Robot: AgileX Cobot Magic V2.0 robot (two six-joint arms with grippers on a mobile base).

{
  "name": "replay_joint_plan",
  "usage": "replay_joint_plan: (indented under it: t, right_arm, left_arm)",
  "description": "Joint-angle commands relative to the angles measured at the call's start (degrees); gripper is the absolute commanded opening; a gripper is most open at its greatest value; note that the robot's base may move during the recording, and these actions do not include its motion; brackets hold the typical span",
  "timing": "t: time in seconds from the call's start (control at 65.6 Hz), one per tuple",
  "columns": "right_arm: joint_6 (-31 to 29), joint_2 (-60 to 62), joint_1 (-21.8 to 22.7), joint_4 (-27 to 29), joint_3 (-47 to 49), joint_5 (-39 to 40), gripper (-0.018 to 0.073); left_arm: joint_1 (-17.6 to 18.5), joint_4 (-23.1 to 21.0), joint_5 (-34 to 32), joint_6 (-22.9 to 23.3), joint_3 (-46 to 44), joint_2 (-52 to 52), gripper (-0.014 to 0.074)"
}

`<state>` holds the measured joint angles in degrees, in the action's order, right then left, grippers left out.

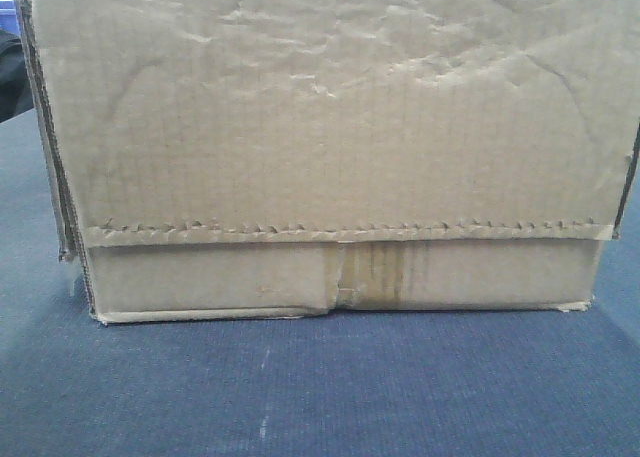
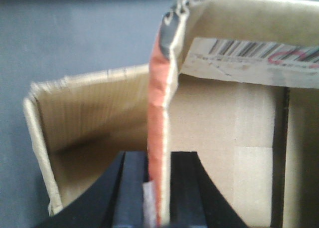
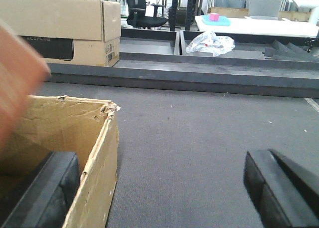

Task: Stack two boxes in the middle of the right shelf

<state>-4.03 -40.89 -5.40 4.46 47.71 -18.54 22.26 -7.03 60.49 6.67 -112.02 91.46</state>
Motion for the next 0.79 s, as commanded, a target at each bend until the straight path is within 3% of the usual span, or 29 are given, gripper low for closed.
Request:
replay_joint_plan:
  t: [0.0,0.503,0.61,0.701,0.777]
  right_arm:
    - [-0.2,-0.2,0.0,-0.4,0.4,1.4,0.0568]
    - [-0.2,-0.2,0.0,-0.4,0.4,1.4,0.0568]
    - [-0.2,-0.2,0.0,-0.4,0.4,1.4,0.0568]
    - [-0.2,-0.2,0.0,-0.4,0.4,1.4,0.0568]
    - [-0.2,-0.2,0.0,-0.4,0.4,1.8,0.0568]
  left_arm:
    - [1.0,1.8,-1.4,2.1,-0.3,2.6,-0.0111]
    - [1.0,2.6,-1.6,2.8,-0.3,7.8,-0.0091]
    - [1.0,2.6,-1.6,2.8,-0.3,7.8,0.0052]
    - [1.0,2.6,-1.6,2.8,-0.3,7.8,0.0269]
    - [1.0,2.5,-1.6,2.8,-0.3,7.7,0.0502]
